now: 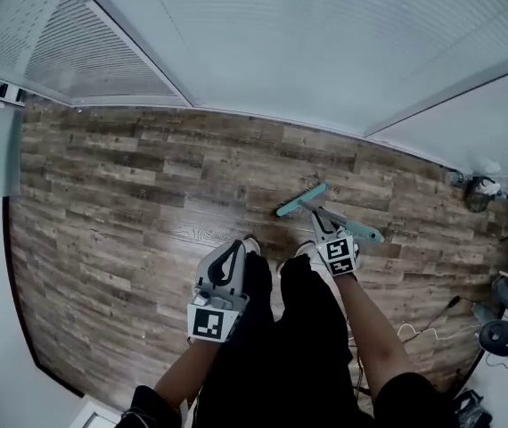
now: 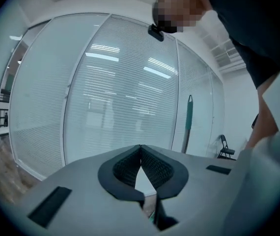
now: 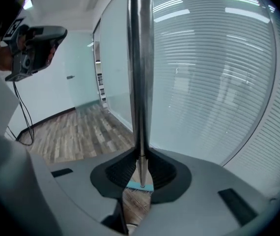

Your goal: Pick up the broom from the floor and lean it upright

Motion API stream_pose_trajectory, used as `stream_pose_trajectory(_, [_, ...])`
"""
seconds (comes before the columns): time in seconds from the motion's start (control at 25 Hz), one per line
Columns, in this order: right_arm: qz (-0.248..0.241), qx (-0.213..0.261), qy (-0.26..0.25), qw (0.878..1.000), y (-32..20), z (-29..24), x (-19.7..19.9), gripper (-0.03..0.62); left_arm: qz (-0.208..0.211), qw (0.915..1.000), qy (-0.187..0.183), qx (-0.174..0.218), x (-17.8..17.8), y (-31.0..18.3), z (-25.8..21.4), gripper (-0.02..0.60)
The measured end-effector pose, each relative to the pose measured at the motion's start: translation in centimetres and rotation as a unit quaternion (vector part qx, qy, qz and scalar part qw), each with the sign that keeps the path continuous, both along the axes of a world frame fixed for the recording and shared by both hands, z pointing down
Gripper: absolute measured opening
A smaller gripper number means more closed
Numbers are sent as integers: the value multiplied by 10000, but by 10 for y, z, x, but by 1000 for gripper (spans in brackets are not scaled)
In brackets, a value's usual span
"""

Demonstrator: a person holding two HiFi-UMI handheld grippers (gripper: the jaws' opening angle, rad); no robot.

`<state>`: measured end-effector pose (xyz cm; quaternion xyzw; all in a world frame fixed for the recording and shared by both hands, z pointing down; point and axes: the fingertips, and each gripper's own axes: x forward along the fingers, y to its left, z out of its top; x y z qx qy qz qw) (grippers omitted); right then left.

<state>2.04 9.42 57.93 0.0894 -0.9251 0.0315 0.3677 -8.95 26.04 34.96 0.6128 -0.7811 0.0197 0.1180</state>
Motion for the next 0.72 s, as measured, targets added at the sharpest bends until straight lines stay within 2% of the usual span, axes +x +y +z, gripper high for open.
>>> stream_pose_trajectory(0.16, [544,-18,-377,9978,2,-62,11,80,-242,9979,16,593,-14,3,-63,18])
stream_pose_trajectory(0.32, [804,103,-676,9944,1,-107,23,80,-134,9922,40,1240,-19,12,-100,19])
stream_pose_trajectory(0.48, [1081,262,-805,9905,-6,-128,44,80,-62,9928,-379,1137,-19,20,-116,18])
stream_pose_trajectory(0.56, [1270,327,-861,9876,-9,-136,52,80,-135,9912,-340,1271,-24,19,-127,18])
stream_pose_trajectory(0.72, [1641,470,-1003,9802,-9,-150,63,80,120,9891,-279,1443,-17,18,-134,18])
